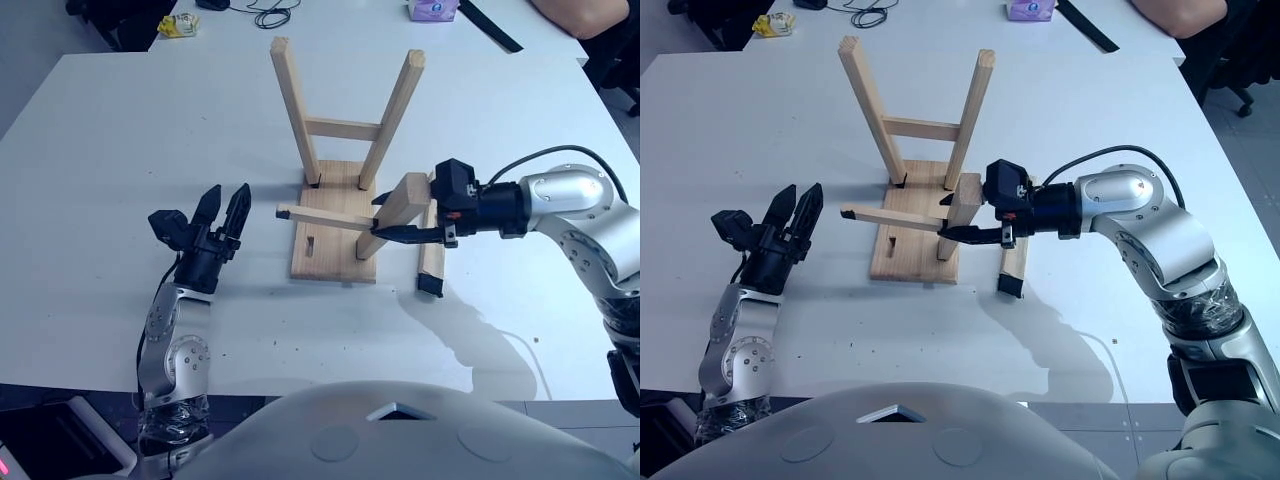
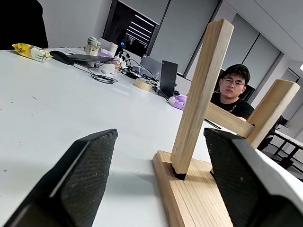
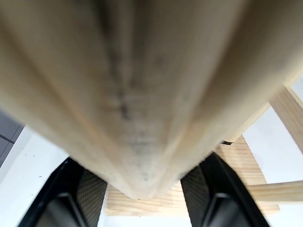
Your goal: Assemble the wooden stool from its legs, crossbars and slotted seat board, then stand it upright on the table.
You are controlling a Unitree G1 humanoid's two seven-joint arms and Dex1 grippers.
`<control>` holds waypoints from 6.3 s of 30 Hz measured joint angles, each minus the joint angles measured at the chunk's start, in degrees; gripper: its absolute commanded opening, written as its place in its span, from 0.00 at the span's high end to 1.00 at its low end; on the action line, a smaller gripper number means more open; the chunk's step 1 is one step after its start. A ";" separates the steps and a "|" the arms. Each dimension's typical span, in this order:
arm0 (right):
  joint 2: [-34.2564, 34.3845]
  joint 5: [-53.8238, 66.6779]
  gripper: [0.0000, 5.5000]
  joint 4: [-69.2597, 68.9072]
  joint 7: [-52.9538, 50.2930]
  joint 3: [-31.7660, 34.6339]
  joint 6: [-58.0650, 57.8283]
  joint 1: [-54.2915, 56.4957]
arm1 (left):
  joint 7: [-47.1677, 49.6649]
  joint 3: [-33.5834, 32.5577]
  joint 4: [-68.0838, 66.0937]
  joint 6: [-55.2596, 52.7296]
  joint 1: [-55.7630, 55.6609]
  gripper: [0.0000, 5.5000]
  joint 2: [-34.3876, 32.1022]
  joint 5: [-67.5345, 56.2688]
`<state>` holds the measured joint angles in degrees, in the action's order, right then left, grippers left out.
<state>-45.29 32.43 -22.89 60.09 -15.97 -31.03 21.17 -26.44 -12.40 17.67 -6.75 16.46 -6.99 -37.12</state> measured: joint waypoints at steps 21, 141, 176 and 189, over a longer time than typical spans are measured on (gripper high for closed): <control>-0.40 -7.28 0.34 10.56 -1.40 -1.35 -1.88 -1.28 | -0.04 -1.88 -2.61 0.66 -2.57 0.39 -1.28 -0.01; 19.54 5.77 0.31 -1.48 -65.20 20.68 -61.03 -2.57 | 11.99 -2.00 6.24 8.94 13.83 0.39 8.75 -2.64; 7.79 20.94 0.31 -0.38 -55.74 13.00 -61.07 -0.22 | 11.94 -1.81 6.46 11.39 16.48 0.39 11.92 -1.36; 2.57 14.48 0.31 2.86 -48.29 9.46 -58.29 1.50 | 11.70 -1.57 6.06 12.45 16.52 0.39 12.10 -1.29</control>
<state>-42.72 46.91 -20.02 11.80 -6.51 -89.32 22.68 -14.75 -13.96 23.72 5.70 32.98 5.11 -38.41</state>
